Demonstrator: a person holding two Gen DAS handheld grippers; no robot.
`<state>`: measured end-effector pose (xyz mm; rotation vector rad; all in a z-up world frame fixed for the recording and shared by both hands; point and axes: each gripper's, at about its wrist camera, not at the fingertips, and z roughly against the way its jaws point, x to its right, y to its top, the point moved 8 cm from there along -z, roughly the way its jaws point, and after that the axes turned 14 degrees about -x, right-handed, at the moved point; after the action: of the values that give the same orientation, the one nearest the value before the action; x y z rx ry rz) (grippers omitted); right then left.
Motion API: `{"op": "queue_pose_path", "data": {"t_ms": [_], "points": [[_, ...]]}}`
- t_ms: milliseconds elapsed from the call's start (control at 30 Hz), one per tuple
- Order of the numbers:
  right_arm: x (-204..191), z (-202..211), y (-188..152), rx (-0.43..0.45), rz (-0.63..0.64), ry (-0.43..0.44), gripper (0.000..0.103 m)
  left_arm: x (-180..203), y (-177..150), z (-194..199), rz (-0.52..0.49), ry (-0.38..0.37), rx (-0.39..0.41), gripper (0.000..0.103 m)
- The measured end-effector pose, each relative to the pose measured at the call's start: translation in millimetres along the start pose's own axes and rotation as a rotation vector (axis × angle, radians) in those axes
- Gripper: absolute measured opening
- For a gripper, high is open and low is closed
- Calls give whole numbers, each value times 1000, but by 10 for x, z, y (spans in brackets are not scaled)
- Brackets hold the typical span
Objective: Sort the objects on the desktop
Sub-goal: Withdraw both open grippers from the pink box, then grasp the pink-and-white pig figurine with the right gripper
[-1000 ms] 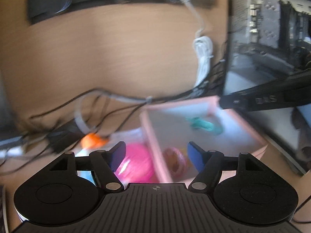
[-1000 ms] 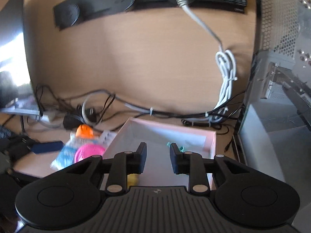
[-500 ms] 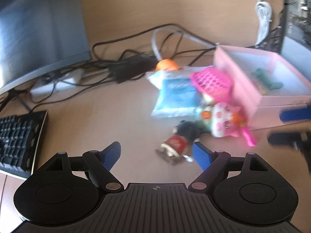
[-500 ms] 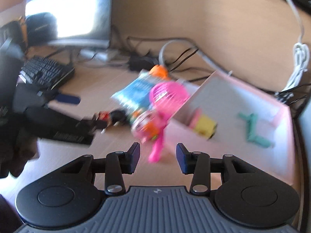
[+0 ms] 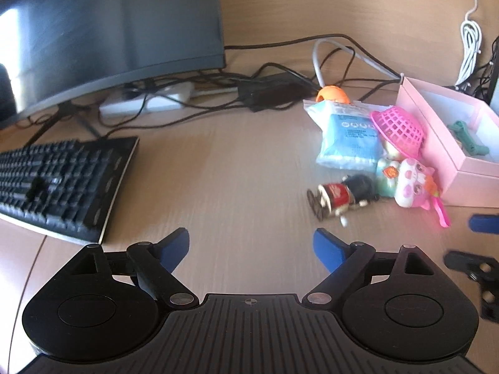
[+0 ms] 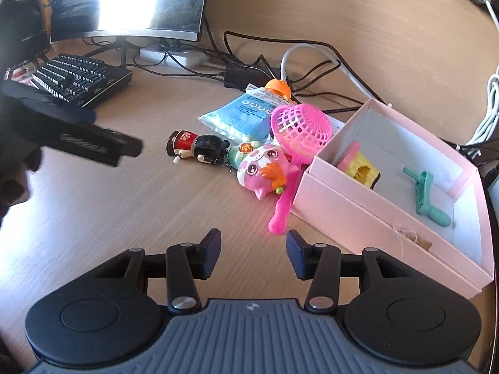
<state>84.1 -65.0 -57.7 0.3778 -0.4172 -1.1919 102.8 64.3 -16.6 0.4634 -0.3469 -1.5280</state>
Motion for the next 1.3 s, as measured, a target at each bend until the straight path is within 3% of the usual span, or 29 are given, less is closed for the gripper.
{"op": "queue_pose_path", "data": {"t_ms": [267,600,633,733,800,1000,1300], "points": [[-91,-20,65,19,33,-30,48,-38,-259,178,22,-41,-21,95],[-5,-18,63,23,-15,-72,47,13,-453,175,25,-59,-58,96],[1,-18,57,20,-16,-74,44,11,-469,174,25,-57,-61,96],[-10,2,46,28,-12,-86,24,23,-503,197,23,-54,-63,96],[-41,36,57,44,10,-112,20,25,-509,243,23,-51,-52,96],[-80,52,241,88,26,-145,20,-1,-548,335,42,-67,-42,96],[-186,-342,732,70,120,-198,40,-98,-651,347,53,-78,-59,96]]}}
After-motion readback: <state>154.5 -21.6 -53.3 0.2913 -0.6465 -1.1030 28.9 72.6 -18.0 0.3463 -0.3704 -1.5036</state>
